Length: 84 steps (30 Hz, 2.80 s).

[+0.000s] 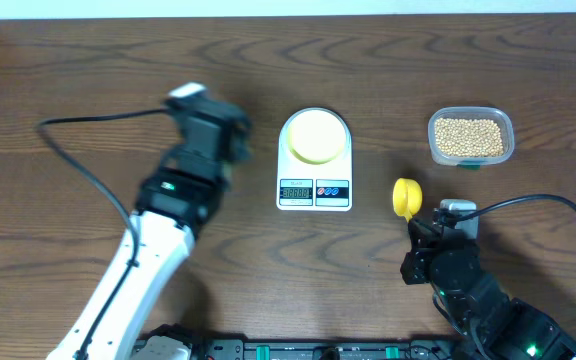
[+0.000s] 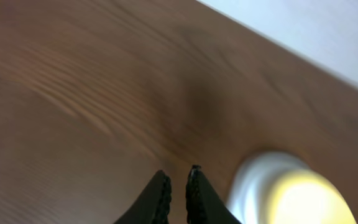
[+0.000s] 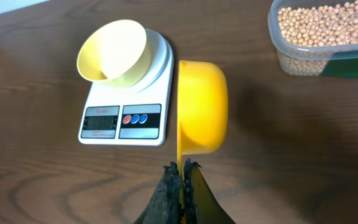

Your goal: Scoop item into bowl and weigh 50g on scale

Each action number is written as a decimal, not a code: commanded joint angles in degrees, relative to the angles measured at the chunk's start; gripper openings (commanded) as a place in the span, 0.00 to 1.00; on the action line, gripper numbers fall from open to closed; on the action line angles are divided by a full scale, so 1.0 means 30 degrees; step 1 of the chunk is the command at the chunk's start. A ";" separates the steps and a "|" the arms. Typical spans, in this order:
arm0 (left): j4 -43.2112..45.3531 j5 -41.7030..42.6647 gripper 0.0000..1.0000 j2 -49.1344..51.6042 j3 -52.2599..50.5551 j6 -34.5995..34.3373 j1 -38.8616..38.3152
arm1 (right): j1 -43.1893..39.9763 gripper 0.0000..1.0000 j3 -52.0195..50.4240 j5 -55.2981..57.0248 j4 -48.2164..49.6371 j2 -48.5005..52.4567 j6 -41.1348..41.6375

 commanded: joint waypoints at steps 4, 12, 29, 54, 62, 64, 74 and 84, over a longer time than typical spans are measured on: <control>0.2200 -0.0874 0.14 0.1392 -0.0066 0.0182 0.5304 | -0.0124 0.01 0.0211 0.0211 -0.0933 0.1311 0.0226; 0.2579 -0.0874 0.14 0.3024 -0.0066 0.0189 0.7439 | -0.0124 0.01 0.0211 -0.0444 -0.1406 0.2951 0.6309; 0.7446 0.3621 0.14 0.3898 0.0095 0.3738 0.6047 | -0.2543 0.01 0.0211 -0.0204 -0.1049 0.3344 0.5610; -0.4721 0.5938 0.17 -0.3585 0.0168 0.6113 -0.3359 | -0.2528 0.01 0.0211 -0.5880 -0.1887 0.3344 0.0211; -1.0163 0.4364 0.98 -0.6018 0.0168 0.5574 -0.3359 | -0.2528 0.01 0.0211 -0.5901 -0.1843 0.3344 0.0226; -0.9500 0.4364 0.98 -0.6033 0.0168 0.6207 -0.3359 | -0.2528 0.01 0.0211 -0.6324 -0.1851 0.3337 0.0226; -0.8349 1.0032 0.98 -0.5464 0.0189 1.5970 -0.2798 | -0.2535 0.01 0.0211 -0.8961 -0.0561 0.3286 0.0219; -0.8116 0.9989 0.98 -0.5085 0.0189 1.6691 -0.2135 | -0.2528 0.01 0.0211 -1.5387 0.3089 0.3009 -0.3402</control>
